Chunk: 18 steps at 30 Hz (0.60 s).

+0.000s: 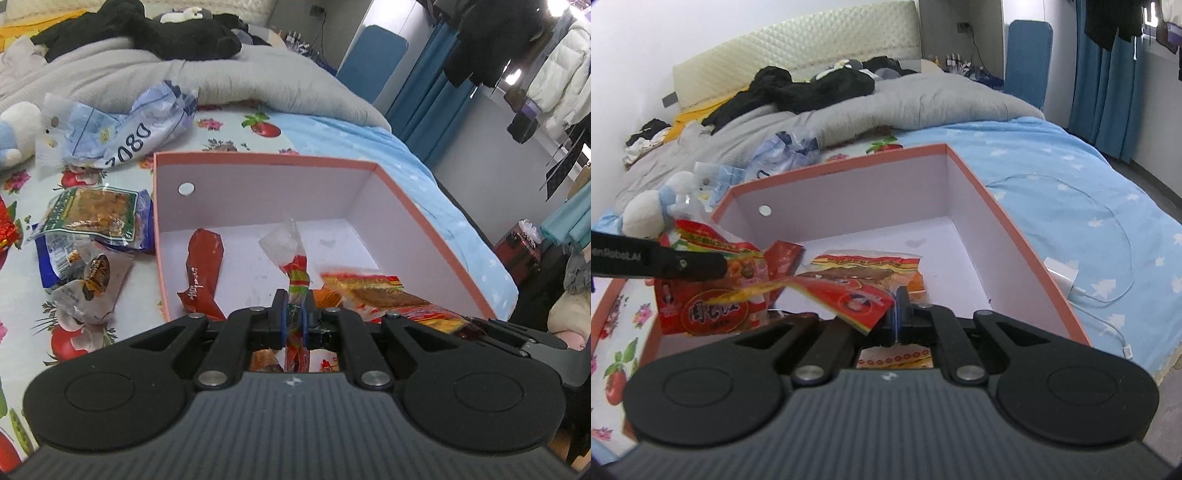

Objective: Organize snacks
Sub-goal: 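Open both grippers to drop the snacks into the deep box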

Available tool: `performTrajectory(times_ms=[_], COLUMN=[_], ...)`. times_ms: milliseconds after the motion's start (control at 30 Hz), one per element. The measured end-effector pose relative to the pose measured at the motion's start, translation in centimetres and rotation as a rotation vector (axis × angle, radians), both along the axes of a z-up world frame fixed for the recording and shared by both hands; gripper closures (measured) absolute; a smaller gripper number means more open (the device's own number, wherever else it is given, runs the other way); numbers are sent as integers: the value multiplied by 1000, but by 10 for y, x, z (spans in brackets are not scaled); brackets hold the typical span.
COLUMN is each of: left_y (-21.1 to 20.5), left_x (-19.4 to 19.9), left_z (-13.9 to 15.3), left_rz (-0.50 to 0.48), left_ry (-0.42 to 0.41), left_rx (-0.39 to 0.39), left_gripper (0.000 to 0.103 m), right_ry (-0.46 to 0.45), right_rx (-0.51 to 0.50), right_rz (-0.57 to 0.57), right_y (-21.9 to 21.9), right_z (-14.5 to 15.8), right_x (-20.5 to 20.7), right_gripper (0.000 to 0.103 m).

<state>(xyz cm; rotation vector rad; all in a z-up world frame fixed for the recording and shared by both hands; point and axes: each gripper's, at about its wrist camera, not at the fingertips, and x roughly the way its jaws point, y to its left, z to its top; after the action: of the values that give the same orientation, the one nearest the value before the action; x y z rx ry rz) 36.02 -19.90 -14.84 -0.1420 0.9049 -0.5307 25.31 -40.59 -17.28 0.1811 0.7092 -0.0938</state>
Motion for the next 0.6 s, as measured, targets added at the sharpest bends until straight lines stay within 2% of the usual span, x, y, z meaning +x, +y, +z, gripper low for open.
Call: performTrajectory(times_ms=[67,133,200,233,267,300,367,600], left_y=[0,2,4,6,7,9,14,38], left_x=[2,4,2,0,-2,-4,-11,-48], left_z=[-2,-2,1,3,5,8,15,51], left_rz=[4,24,37,40,38,35,40,55], left_ry=[3,11,-1,-15,-24,-27,-36,-109], left_rx=[3,-1,1,5,4,1,-6,-18], left_gripper=[92,78,52,50,50,50,50,50], right_ry=[11,25,37,41,42,36,15,-28], right_rx=[15,26,28,26,26,29,32,34], right_rz=[-9,-11,-11,-14,-17,-15,-17,-32], right_y=[-1,-2,-1,0,1,1,2,12], right_z=[-5,-8,-8,-7,-6,-5,0,24], right_x=[3,6,8,8,7,5,-2,-29], right_gripper=[96,97,96,95,85,66,53,54])
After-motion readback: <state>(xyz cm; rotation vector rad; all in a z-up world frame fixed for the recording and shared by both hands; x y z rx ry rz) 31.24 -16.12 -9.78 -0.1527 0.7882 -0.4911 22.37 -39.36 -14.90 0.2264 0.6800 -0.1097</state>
